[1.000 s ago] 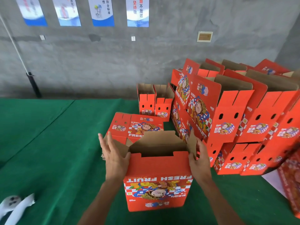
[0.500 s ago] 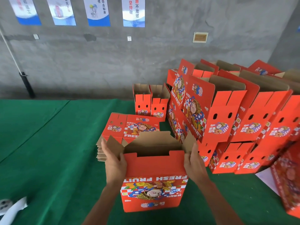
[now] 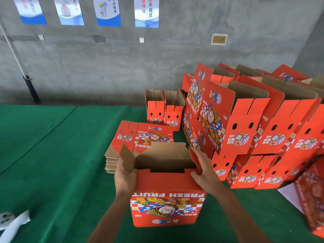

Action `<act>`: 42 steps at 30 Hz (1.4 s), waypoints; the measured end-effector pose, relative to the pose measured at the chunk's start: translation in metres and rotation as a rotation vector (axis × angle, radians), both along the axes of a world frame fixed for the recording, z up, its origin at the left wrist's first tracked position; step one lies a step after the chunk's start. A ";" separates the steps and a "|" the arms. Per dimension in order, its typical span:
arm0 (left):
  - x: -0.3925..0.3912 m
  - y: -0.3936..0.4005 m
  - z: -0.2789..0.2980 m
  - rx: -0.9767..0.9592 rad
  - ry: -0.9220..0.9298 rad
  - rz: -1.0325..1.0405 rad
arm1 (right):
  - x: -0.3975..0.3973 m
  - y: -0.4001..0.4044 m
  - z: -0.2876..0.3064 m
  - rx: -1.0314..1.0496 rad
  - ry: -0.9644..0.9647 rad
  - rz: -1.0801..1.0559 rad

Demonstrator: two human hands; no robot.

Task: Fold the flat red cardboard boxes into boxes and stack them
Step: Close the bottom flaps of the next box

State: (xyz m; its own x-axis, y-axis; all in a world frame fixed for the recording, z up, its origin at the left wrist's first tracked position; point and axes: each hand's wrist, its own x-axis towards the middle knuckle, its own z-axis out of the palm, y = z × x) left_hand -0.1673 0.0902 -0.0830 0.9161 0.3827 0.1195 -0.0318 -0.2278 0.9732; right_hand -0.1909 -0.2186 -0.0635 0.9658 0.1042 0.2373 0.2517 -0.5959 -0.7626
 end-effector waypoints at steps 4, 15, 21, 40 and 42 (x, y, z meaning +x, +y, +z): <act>-0.005 -0.004 0.003 0.175 -0.050 -0.090 | 0.007 0.006 0.006 0.140 -0.018 -0.045; -0.013 0.004 0.004 0.402 -0.201 -0.278 | 0.054 0.021 0.016 0.034 0.060 -0.144; -0.009 0.009 -0.001 0.467 -0.288 -0.422 | 0.062 0.026 0.006 -0.056 0.035 -0.205; 0.004 0.009 -0.003 0.317 0.032 -0.474 | 0.030 0.010 0.011 -0.012 0.045 -0.037; 0.007 0.010 -0.001 0.329 0.042 -0.517 | 0.031 0.009 0.007 -0.091 0.040 -0.035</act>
State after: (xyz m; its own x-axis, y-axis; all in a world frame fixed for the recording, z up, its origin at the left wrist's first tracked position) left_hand -0.1605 0.0998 -0.0836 0.9798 -0.1632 0.1157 -0.1815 -0.4821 0.8571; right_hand -0.1603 -0.2094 -0.0565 0.9778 0.0893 0.1898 0.1999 -0.6711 -0.7139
